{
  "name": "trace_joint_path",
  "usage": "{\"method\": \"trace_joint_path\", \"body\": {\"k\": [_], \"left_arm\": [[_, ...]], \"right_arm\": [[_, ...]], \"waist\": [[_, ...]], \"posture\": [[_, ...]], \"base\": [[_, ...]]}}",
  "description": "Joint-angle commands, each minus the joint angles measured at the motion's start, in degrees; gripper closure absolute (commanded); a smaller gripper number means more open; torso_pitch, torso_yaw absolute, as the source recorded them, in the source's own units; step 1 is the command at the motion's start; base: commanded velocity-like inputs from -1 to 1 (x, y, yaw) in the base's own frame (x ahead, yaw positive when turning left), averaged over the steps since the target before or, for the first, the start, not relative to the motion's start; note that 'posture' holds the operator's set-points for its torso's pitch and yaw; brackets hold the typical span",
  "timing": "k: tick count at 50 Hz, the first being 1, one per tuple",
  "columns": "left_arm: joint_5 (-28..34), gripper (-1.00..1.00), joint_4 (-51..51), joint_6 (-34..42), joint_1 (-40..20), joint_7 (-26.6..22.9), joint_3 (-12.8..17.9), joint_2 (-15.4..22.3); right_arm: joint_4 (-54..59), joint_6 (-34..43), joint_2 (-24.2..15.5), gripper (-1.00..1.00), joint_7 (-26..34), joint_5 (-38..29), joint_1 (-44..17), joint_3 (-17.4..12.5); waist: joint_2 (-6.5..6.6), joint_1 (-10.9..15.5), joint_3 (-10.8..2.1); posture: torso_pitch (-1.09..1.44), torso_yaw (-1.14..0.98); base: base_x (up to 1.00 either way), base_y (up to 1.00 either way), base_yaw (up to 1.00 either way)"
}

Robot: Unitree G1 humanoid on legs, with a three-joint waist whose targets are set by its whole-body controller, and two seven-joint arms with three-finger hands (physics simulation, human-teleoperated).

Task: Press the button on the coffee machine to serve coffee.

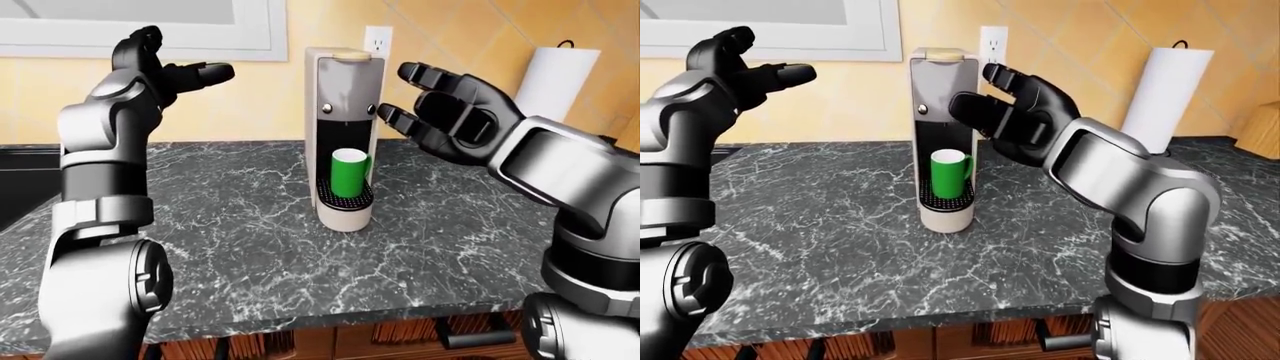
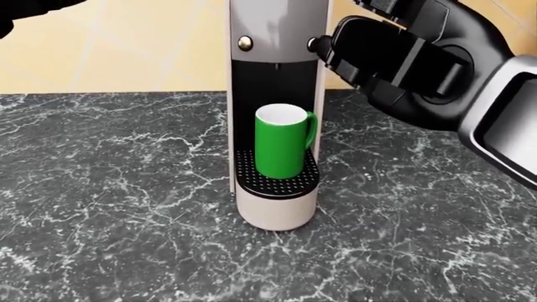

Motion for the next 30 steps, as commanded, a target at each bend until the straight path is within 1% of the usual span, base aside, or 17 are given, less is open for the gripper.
{"method": "trace_joint_path", "body": {"k": [1,4,10,18,20,30], "left_arm": [[-0.14,-1.00,-2.07,-1.57,-2.35,-0.14,0.19,0.61],[-0.16,-1.00,-1.89,-1.52,-2.68,-0.08,0.23,0.63],[-0.31,-1.00,-2.32,-0.87,-2.85,0.13,0.22,0.66],[-0.14,-1.00,-0.89,-2.35,-2.86,-0.29,0.15,0.54],[-0.19,-1.00,-1.27,-2.02,-2.79,-0.17,0.14,0.50],[-0.53,-1.00,-3.11,-0.61,-2.31,0.32,0.24,0.49]], "right_arm": [[-0.21,-1.19,-0.54,-1.00,0.82,-0.46,-2.04,-0.97],[0.25,-1.14,-0.46,-1.00,0.43,-0.32,-2.67,-0.93],[1.61,-1.12,0.19,-1.00,2.19,-2.14,-3.19,-0.64],[2.26,-0.95,1.02,-1.00,3.11,-3.60,-3.24,-0.65],[2.51,-1.03,1.27,-1.00,4.76,-5.07,-2.44,-0.73],[3.13,-0.99,2.22,-1.00,5.94,-6.71,-2.25,-0.84]], "waist": [[0.27,0.01,-0.63],[0.28,-0.01,-0.61],[0.32,-0.01,-0.60],[0.36,0.05,-0.64],[0.38,0.05,-0.65],[0.45,0.03,-0.66]], "posture": [[-0.41,0.00],[-0.41,0.00],[-0.41,0.00],[-0.41,0.00],[-0.41,0.00],[-0.41,0.00]], "base": [[0.00,0.00,0.00],[0.00,0.00,0.00],[0.00,0.00,0.00],[0.00,0.00,0.00],[0.00,0.00,0.00],[0.00,0.00,0.00]]}}
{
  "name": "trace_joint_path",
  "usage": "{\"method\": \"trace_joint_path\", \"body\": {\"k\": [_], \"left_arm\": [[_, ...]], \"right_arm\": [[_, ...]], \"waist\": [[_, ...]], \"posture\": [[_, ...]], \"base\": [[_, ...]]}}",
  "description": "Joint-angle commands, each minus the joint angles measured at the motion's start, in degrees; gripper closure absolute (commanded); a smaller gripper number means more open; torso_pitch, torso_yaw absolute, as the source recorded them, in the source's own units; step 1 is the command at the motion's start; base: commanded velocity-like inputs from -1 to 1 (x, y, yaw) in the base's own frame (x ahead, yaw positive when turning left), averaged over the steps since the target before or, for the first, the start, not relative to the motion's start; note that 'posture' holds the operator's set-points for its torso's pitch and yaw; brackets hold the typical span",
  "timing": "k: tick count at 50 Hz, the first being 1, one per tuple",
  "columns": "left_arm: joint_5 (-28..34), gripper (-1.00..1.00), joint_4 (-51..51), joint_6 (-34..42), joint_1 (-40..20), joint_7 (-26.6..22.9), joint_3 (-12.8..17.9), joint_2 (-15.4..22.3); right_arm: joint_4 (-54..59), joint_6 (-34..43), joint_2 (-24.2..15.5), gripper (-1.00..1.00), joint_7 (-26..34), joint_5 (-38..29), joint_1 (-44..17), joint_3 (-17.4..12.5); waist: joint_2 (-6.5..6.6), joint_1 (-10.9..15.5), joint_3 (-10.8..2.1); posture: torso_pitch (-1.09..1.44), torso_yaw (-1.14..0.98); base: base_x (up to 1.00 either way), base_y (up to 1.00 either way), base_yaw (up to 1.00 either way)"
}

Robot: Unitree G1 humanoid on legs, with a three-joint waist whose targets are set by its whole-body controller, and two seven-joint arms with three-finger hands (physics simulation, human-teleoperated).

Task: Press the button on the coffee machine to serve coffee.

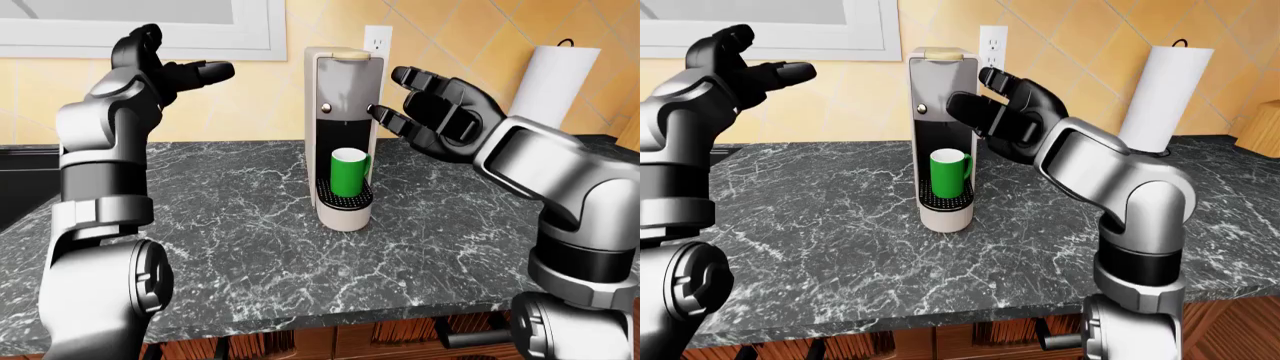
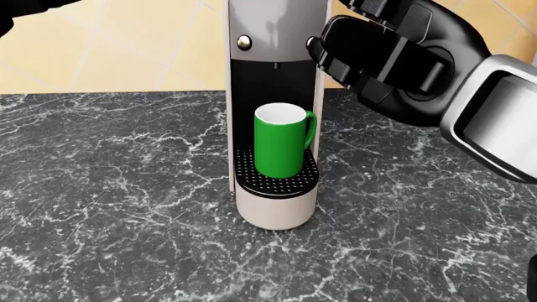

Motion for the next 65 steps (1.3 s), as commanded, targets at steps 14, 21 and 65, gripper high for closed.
{"method": "trace_joint_path", "body": {"k": [14,21,65], "left_arm": [[-0.40,-1.00,-2.91,-0.86,-1.95,0.01,0.24,0.54],[-0.39,-1.00,-2.79,-0.73,-2.36,0.22,0.13,0.31],[-0.23,-1.00,-2.09,-1.18,-2.70,-0.04,0.03,0.07]], "right_arm": [[0.50,-1.66,0.03,-1.00,2.75,-2.52,-1.67,-1.33],[0.57,-1.60,0.26,-1.00,2.41,-2.46,-2.03,-1.38],[5.21,-2.97,2.64,-1.00,9.20,-9.71,-2.50,-1.29]], "waist": [[0.36,-0.02,-0.73],[0.38,-0.02,-0.72],[0.50,-0.02,-0.82]], "posture": [[-0.41,0.00],[-0.41,0.00],[-0.41,0.00]], "base": [[0.00,0.00,0.00],[0.00,0.00,0.00],[0.00,0.00,0.00]]}}
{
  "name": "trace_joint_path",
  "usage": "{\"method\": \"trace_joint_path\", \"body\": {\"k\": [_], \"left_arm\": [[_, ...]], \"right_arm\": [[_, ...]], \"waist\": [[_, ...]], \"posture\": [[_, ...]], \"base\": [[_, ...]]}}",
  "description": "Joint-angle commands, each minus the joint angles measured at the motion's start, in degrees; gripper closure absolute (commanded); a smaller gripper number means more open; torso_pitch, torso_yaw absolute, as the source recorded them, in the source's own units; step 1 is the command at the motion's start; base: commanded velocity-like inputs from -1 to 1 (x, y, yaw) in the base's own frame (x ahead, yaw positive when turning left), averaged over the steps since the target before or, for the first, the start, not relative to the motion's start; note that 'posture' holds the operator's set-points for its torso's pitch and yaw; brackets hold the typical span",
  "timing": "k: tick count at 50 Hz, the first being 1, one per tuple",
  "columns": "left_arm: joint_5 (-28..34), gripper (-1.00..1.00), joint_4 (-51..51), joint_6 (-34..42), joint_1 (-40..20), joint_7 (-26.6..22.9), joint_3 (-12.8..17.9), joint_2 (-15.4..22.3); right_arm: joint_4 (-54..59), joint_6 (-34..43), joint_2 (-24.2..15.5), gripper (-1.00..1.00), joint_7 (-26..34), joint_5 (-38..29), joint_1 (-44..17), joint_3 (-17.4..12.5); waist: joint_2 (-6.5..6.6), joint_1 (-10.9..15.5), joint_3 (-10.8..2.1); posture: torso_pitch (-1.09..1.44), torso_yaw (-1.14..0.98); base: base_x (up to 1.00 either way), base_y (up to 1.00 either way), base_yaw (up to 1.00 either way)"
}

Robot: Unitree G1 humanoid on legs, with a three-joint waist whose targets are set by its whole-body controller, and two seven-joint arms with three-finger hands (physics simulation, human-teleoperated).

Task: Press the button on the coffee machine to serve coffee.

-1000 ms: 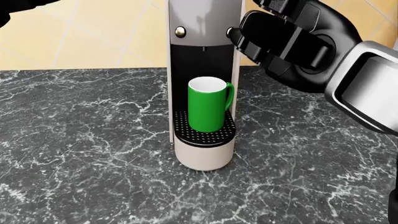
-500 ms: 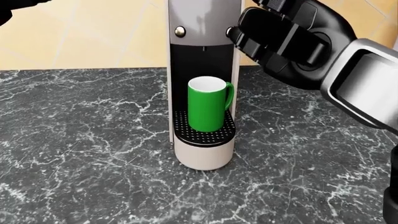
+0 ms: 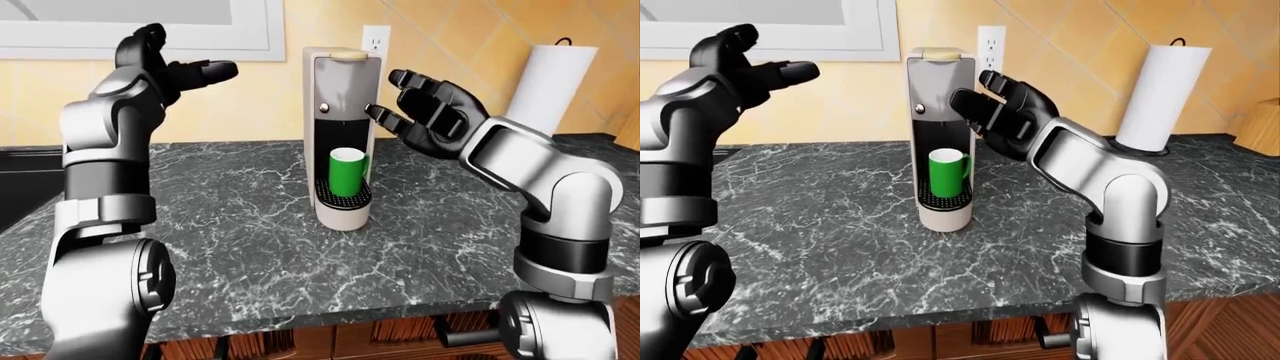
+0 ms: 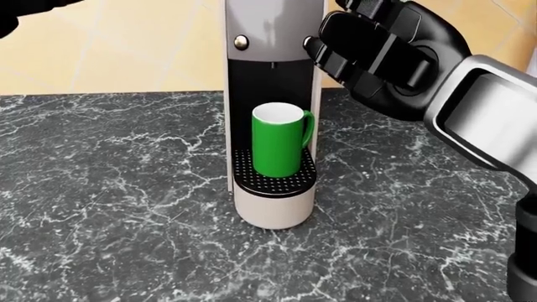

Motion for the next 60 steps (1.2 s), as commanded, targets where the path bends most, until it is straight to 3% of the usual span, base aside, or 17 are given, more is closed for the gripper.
{"method": "trace_joint_path", "body": {"k": [1,60], "left_arm": [[-0.20,-1.00,-2.07,-1.62,-2.26,-0.08,0.22,0.53],[-0.09,-1.00,0.01,-4.03,-1.64,-0.62,0.12,0.05]], "right_arm": [[-0.96,-1.44,-0.38,-1.00,0.47,-0.03,-2.21,-0.91],[13.04,-6.56,3.91,-1.00,13.28,-14.60,-6.84,0.01]], "waist": [[0.27,-0.01,-0.72],[0.81,-0.19,-0.70]], "posture": [[-0.41,0.00],[-0.41,0.00]], "base": [[0.00,0.00,0.00],[0.00,0.00,0.00]]}}
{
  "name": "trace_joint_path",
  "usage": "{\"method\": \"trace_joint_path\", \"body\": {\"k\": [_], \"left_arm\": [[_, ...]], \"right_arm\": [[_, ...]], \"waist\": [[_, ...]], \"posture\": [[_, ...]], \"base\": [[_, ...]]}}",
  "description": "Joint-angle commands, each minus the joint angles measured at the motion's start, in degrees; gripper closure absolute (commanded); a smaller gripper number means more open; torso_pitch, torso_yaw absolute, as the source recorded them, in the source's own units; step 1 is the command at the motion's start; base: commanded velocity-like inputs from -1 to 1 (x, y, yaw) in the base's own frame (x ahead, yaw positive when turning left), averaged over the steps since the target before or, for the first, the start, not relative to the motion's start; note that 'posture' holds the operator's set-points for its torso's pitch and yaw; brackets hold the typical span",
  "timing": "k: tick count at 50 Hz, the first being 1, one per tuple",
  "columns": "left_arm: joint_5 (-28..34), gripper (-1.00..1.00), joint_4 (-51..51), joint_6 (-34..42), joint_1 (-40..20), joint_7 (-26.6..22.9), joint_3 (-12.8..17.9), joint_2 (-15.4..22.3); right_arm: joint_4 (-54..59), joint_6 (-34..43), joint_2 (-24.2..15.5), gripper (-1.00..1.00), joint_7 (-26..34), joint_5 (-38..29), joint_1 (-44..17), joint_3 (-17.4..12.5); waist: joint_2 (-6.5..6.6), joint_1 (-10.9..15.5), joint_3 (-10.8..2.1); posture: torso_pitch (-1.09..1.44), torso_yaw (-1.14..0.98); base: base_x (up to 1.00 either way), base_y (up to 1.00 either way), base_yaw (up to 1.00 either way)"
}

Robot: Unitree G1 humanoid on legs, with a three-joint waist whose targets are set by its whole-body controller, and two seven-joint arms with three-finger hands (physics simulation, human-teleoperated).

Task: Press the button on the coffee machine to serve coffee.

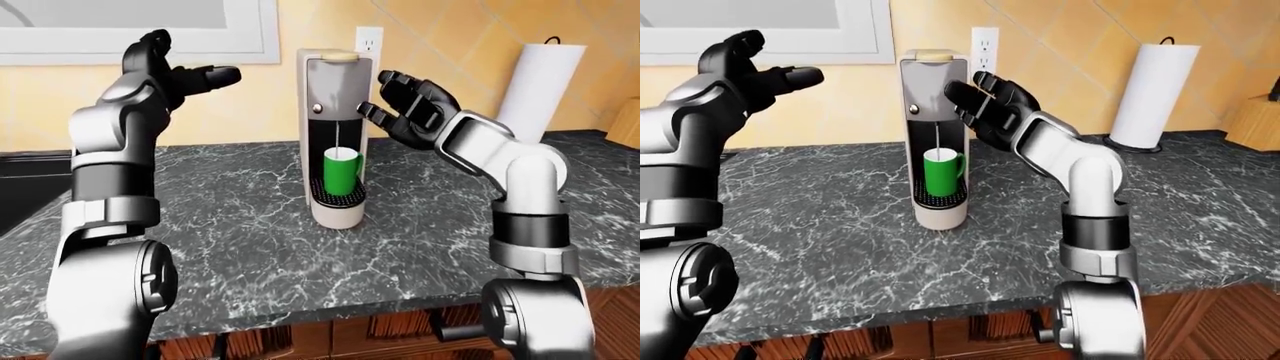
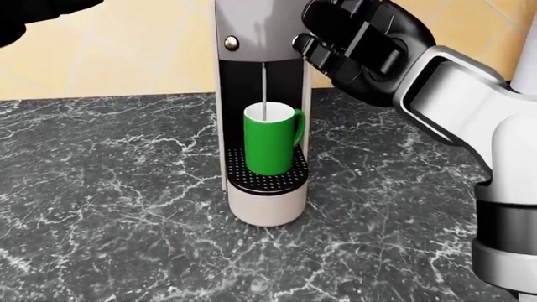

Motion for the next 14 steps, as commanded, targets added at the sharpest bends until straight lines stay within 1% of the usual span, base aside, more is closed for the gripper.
{"method": "trace_joint_path", "body": {"k": [1,5,6,14], "left_arm": [[-0.04,-1.00,-1.72,-1.98,-2.17,-0.17,0.29,0.72],[-0.30,-1.00,-3.25,-0.58,-2.04,0.30,0.31,0.67],[-0.23,-1.00,-2.80,-1.01,-2.12,0.21,0.24,0.54],[-0.13,-1.00,-2.22,-1.38,-2.23,0.02,0.23,0.55]], "right_arm": [[-1.03,-1.90,-0.57,-1.00,0.92,-0.78,-1.96,-0.97],[-1.24,-1.81,-0.30,-1.00,0.82,-0.91,-1.68,-1.21],[-1.06,-2.03,-0.36,-1.00,1.44,-1.29,-1.38,-1.12],[-0.88,-1.85,-0.04,-1.00,0.93,-1.27,-2.17,-1.30]], "waist": [[0.19,0.06,-0.60],[0.21,0.15,-0.53],[0.20,0.18,-0.50],[0.13,0.44,-0.42]], "posture": [[-0.41,0.00],[-0.41,0.00],[-0.41,0.00],[-0.41,0.00]], "base": [[0.00,0.00,0.00],[0.00,0.00,0.00],[0.00,0.00,0.00],[0.00,0.00,0.00]]}}
